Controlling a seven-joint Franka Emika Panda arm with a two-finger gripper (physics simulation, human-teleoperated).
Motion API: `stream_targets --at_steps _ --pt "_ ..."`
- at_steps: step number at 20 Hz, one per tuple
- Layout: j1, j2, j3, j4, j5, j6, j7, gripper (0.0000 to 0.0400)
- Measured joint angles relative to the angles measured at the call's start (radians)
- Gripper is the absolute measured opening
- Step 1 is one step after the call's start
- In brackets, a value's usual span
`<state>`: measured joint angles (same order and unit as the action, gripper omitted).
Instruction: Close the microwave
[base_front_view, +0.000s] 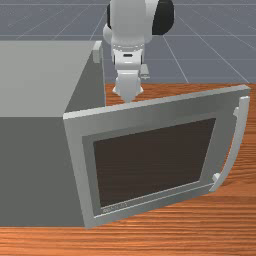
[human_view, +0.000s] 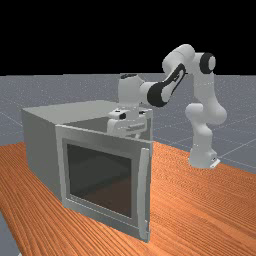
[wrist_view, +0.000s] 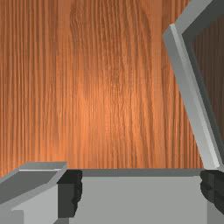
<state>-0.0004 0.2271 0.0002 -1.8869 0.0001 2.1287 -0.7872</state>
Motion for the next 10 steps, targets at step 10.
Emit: stream_targets --at_steps 10 --pt "0.001 -0.052 -0.001 0.150 -0.001 -0.206 0.017 0.0400"
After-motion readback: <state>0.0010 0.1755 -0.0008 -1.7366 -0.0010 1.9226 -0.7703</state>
